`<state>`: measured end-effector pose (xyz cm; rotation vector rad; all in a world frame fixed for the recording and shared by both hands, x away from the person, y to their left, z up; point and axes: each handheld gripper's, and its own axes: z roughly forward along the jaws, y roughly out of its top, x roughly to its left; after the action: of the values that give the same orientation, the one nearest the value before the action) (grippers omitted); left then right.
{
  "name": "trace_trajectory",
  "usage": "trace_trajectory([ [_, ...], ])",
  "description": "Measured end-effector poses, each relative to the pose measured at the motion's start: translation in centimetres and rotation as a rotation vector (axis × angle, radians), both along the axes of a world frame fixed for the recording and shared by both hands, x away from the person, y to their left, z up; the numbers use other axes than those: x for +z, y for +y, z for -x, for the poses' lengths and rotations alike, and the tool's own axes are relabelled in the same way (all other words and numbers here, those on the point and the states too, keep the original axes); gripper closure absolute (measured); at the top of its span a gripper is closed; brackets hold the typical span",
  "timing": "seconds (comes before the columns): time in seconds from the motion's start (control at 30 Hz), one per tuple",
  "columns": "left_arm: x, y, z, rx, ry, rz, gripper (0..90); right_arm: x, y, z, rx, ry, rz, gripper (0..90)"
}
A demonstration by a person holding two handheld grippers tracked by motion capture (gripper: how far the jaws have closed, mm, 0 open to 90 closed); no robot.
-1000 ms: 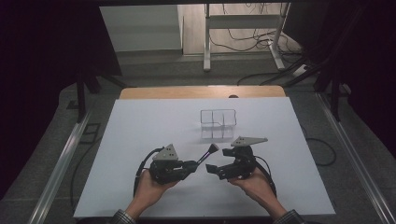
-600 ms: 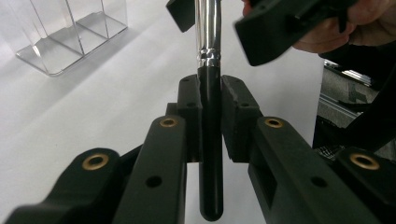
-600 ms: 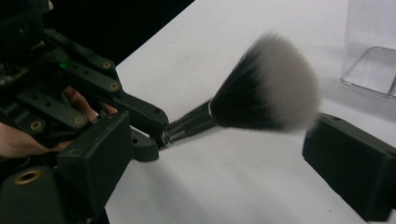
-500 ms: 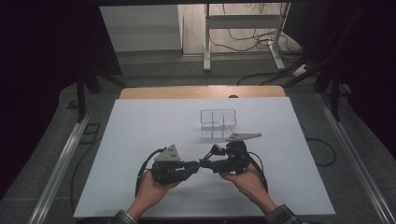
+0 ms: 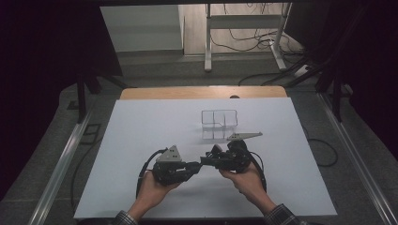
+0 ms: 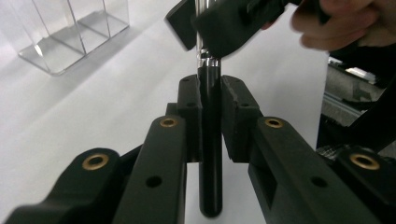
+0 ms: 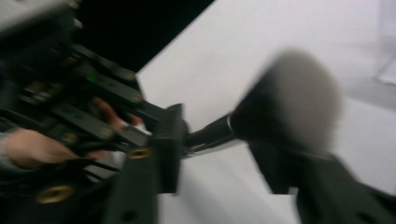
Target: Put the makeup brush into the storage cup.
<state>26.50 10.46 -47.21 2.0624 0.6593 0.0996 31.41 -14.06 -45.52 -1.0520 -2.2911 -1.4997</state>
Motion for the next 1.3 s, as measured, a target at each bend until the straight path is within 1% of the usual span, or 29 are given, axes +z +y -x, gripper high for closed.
trace_trajectory([
  [0.03, -0.1, -0.2, 0.0, -0.005, 0.003, -0.006, 78.5, 0.0, -0.1, -0.1, 0.015, 0.053, -0.056, 75.5],
  [0.07, -0.1, -0.2, 0.0, -0.005, 0.003, -0.006, 78.2, 0.0, -0.1, -0.1, 0.015, 0.053, -0.056, 75.5],
  [0.1, -0.1, -0.3, 0.0, -0.006, 0.003, -0.016, 78.2, 0.1, -0.1, -0.1, 0.012, 0.055, -0.053, 75.8],
  [0.17, -0.2, -0.2, -0.1, 0.004, 0.004, -0.025, 75.1, 0.1, 0.1, 0.1, 0.015, 0.046, -0.034, 76.2],
  [0.2, -0.2, -0.2, -0.1, 0.004, 0.004, -0.025, 72.5, 0.1, 0.1, 0.1, 0.015, 0.046, -0.034, 76.2],
  [0.23, -0.2, -0.2, -0.1, 0.015, 0.005, -0.021, 72.5, 0.2, 0.1, 0.1, 0.013, 0.040, -0.025, 76.2],
  [0.27, -0.1, -0.2, -0.2, 0.015, 0.010, -0.019, 63.6, 0.2, 0.1, 0.2, 0.014, 0.023, -0.005, 76.1],
  [0.3, -0.1, -0.2, -0.2, 0.015, 0.010, -0.019, 61.8, 0.2, 0.1, 0.2, 0.014, 0.023, -0.005, 76.1],
  [0.33, -0.1, -0.2, -0.2, 0.022, -0.001, -0.040, 58.9, 0.2, 0.1, 0.2, 0.016, 0.016, -0.004, 76.1],
  [0.37, -0.1, -0.2, -0.2, 0.022, -0.001, -0.040, 56.3, 0.2, 0.1, 0.2, 0.016, 0.016, -0.004, 76.1],
  [0.4, -0.2, -0.2, -0.2, 0.025, 0.003, -0.056, 52.6, 0.2, 0.0, 0.2, 0.021, 0.000, 0.002, 76.1],
  [0.43, -0.2, -0.3, -0.2, 0.028, 0.002, -0.060, 52.6, 0.2, 0.0, 0.2, 0.021, 0.000, 0.002, 76.1],
  [0.47, -0.3, -0.3, -0.1, 0.034, -0.001, -0.075, 48.0, 0.2, 0.0, 0.2, 0.020, -0.005, 0.007, 76.1],
  [0.5, -0.3, -0.3, -0.1, 0.034, -0.001, -0.075, 46.1, 0.2, 0.0, 0.2, 0.020, -0.005, 0.007, 76.1],
  [0.53, -0.4, -0.4, -0.2, 0.036, -0.001, -0.085, 46.1, 0.2, 0.0, 0.2, 0.021, -0.008, 0.011, 76.1],
  [0.57, -0.5, -0.4, -0.2, 0.039, 0.000, -0.092, 41.4, 0.2, 0.0, 0.3, 0.020, -0.017, 0.023, 76.1],
  [0.6, -0.5, -0.4, -0.2, 0.042, 0.001, -0.096, 41.4, 0.2, 0.0, 0.3, 0.020, -0.017, 0.023, 76.1],
  [0.63, -0.6, -0.3, -0.2, 0.040, 0.008, -0.100, 37.0, 0.2, -0.1, 0.3, 0.017, -0.024, 0.030, 76.1],
  [0.7, -0.6, -0.3, -0.2, 0.042, 0.014, -0.100, 36.0, 0.2, -0.1, 0.3, 0.018, -0.028, 0.033, 76.1],
  [0.8, -0.7, 0.0, -0.3, 0.048, 0.018, -0.105, 30.8, 0.2, -0.2, 0.3, 0.013, -0.047, 0.046, 75.9],
  [0.9, -0.7, 0.1, -0.3, 0.052, 0.024, -0.100, 27.0, 0.3, -0.3, 0.4, 0.008, -0.055, 0.053, 76.0],
  [0.97, -0.8, 0.2, -0.2, 0.056, 0.021, -0.108, 25.0, 0.2, -0.5, 0.4, 0.005, -0.063, 0.058, 76.0],
  [1.03, -0.8, 0.3, -0.3, 0.049, 0.015, -0.124, 22.6, 0.2, -0.5, 0.4, 0.002, -0.069, 0.062, 76.0],
  [1.13, -0.9, 0.3, -0.2, 0.054, 0.012, -0.130, 20.3, 0.3, -0.6, 0.5, 0.001, -0.082, 0.069, 76.0],
  [1.17, -0.9, 0.3, -0.2, 0.055, 0.013, -0.130, 17.5, 0.3, -0.7, 0.5, -0.002, -0.085, 0.076, 76.0],
  [1.23, -1.0, 0.4, -0.1, 0.056, 0.012, -0.138, 15.5, 0.3, -0.8, 0.5, -0.004, -0.092, 0.078, 76.0],
  [1.27, -1.0, 0.6, -0.1, 0.055, 0.014, -0.143, 13.9, 0.3, -0.9, 0.6, -0.007, -0.101, 0.085, 75.9],
  [1.3, -1.0, 0.6, -0.1, 0.059, 0.015, -0.140, 13.3, 0.4, -1.0, 0.6, -0.009, -0.109, 0.088, 75.9],
])
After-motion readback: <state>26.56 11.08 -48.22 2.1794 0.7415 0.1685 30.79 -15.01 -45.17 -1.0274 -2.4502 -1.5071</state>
